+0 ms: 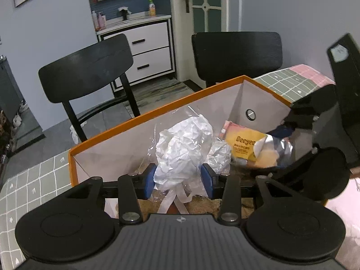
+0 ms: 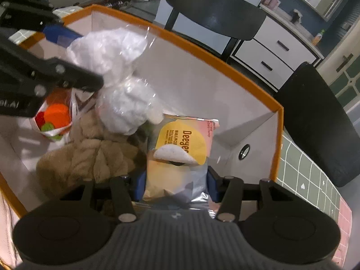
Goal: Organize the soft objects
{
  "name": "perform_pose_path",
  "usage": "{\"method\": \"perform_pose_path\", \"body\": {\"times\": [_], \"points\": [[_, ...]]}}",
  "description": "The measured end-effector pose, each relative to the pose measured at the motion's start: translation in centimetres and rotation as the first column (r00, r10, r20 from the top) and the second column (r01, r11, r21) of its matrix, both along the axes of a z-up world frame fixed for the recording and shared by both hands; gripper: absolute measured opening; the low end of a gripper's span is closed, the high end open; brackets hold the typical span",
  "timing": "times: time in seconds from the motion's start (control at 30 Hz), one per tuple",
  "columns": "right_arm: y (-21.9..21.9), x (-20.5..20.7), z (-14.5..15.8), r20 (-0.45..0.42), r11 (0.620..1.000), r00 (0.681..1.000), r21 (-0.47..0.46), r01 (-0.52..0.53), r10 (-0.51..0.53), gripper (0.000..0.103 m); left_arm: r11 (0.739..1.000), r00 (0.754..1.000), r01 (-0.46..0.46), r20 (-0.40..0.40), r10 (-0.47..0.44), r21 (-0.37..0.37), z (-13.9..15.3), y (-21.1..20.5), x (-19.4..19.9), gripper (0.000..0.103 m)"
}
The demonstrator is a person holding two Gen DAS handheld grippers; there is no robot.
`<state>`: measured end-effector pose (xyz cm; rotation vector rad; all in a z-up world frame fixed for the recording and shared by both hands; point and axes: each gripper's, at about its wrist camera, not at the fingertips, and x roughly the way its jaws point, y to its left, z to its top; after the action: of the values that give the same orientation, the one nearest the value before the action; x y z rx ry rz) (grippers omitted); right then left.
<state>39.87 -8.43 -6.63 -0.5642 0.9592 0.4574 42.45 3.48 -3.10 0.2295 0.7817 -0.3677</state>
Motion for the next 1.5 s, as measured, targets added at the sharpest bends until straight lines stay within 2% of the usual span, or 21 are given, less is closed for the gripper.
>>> {"method": "perform_pose_path", "body": {"times": [0.07,0.17,0.23,0.3,0.5,0.6,0.8,0.97,1.27,1.5], "points": [[0.1,0.0,0.1,0.014,1.000,1.000,-0.004,0.006,-0.006,0.054,1.000,1.000,-0.021,-0.005,0.021,0.000,-0.2,0.1,0.4,0.056],[0.1,0.0,0.6,0.075,0.999,0.997,-0.017,0.031,-0.030,0.064,0.998,0.998,-0.064,-0.023,0.064,-0.020,-0.6,0.7,0.8,0.061],[0.0,0.0,0.9,0.103,0.999,0.994,-0.023,0.043,-0.041,0.067,0.992,0.995,-0.093,-0.040,0.090,-0.089,-0.4,1.7,0.9,0.070],[-0.3,-0.1,1.2,0.115,0.999,0.992,-0.010,0.050,-0.048,0.067,0.976,0.991,-0.132,-0.057,0.124,-0.170,0.0,2.9,1.0,0.090],[-1.4,-0.5,1.5,0.124,0.998,0.990,0.023,0.061,-0.063,0.068,0.922,0.947,-0.318,-0.036,0.318,-0.222,1.4,5.8,0.8,0.090],[-1.2,-0.8,1.5,0.119,0.999,0.992,0.023,0.047,-0.049,0.068,0.919,0.933,-0.357,-0.020,0.359,-0.167,1.7,5.9,0.7,0.087],[-1.2,-2.3,2.0,0.127,0.999,0.991,0.036,0.040,-0.044,0.068,0.932,0.952,-0.301,-0.009,0.306,-0.203,2.6,5.5,-0.6,0.087],[-1.3,-3.6,3.4,0.138,0.998,0.989,0.049,0.042,-0.048,0.068,0.944,0.960,-0.272,0.008,0.279,-0.189,3.6,4.9,-1.6,0.087],[-1.0,-7.3,6.6,0.158,0.997,0.987,0.071,0.013,-0.024,0.067,0.949,0.963,-0.261,0.016,0.268,-0.176,5.7,5.1,-5.1,0.087],[-1.1,-11.1,8.8,0.181,0.995,0.983,0.098,-0.009,-0.009,0.067,0.950,0.964,-0.255,0.030,0.264,-0.178,6.3,6.4,-9.4,0.087]]}}
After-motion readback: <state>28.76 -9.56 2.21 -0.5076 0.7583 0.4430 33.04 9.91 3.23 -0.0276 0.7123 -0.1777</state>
